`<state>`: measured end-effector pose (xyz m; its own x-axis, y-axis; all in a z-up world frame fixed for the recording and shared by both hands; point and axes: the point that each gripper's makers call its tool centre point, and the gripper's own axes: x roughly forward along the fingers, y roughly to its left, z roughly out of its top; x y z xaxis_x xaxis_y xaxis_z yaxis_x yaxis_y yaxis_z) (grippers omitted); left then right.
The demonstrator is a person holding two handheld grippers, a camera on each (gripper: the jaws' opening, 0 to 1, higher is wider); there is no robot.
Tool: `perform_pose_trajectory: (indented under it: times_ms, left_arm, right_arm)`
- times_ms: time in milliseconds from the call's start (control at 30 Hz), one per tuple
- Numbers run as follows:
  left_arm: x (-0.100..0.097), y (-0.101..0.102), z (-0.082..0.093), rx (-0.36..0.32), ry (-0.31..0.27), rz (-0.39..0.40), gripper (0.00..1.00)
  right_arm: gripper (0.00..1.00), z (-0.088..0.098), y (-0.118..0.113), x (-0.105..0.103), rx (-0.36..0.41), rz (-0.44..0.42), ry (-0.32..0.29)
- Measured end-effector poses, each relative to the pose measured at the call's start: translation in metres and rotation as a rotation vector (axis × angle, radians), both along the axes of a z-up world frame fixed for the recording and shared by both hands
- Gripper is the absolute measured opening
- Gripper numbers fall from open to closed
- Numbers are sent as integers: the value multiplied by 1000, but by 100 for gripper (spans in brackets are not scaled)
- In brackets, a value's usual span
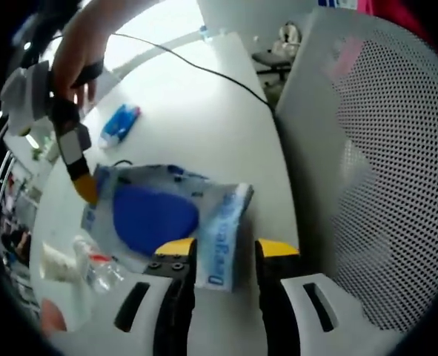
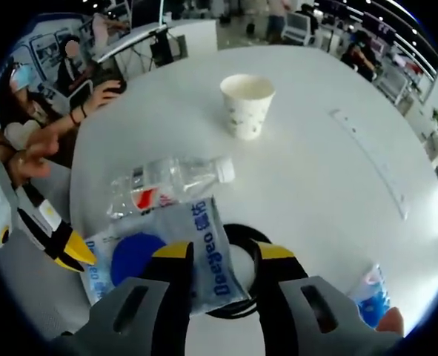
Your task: Arrange the tabletop items into an orderly group along one side of the table until the central work area is clear of visible clutter.
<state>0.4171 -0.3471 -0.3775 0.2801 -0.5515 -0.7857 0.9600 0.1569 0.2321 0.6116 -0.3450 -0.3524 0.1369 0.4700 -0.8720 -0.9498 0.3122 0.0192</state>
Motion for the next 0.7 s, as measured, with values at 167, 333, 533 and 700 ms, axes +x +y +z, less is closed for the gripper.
perform_pose_trajectory:
  times_ms: [167,333,533,700]
  left_arm:
    - [1,0,-3,10,-5,-8,24]
    - [3,-1,-4,15,-9,-14,21]
    - [4,-1,-6,16,-4,-11,18]
    - [5,-1,-6,16,-4,-5,15]
  right_arm:
    - [32,-1,0,-2,-4,6,6]
    - [30,-2,-1,-3,-11,11,10]
    - [27,-6,0,-2,-18,14,21]
    - [21,-8,2,-4,-23,27,29]
